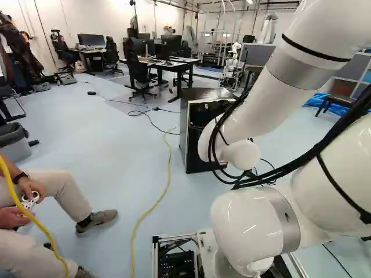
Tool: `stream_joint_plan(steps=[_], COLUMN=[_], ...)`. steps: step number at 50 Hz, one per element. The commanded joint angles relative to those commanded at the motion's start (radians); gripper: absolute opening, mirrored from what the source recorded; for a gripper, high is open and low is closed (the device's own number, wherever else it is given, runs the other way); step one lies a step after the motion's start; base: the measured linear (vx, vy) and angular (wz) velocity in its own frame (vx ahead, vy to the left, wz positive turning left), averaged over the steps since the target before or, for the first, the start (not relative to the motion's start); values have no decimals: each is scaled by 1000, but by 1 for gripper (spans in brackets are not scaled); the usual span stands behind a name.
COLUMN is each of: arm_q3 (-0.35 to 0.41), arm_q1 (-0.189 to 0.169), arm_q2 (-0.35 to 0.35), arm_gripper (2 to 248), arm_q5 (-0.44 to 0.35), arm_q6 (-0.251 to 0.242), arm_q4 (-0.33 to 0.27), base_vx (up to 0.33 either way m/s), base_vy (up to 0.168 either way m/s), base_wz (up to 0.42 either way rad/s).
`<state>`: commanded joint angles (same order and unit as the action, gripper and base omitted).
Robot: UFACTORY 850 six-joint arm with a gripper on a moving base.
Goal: Grab a drink from the fridge
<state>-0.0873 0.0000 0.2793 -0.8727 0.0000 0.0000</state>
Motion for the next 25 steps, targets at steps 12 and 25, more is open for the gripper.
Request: stream_joint_plan(steps=[12, 25], arm_q3=[0, 0], arm_q1=[0, 0], arm_q2=[0, 0], arm_gripper=[247, 247], arm_q5=[0, 0], arm_q6=[0, 0], arm_q4=[0, 0], base_vx=[55, 57], base_vy=[28, 28], base_wz=[-8, -7])
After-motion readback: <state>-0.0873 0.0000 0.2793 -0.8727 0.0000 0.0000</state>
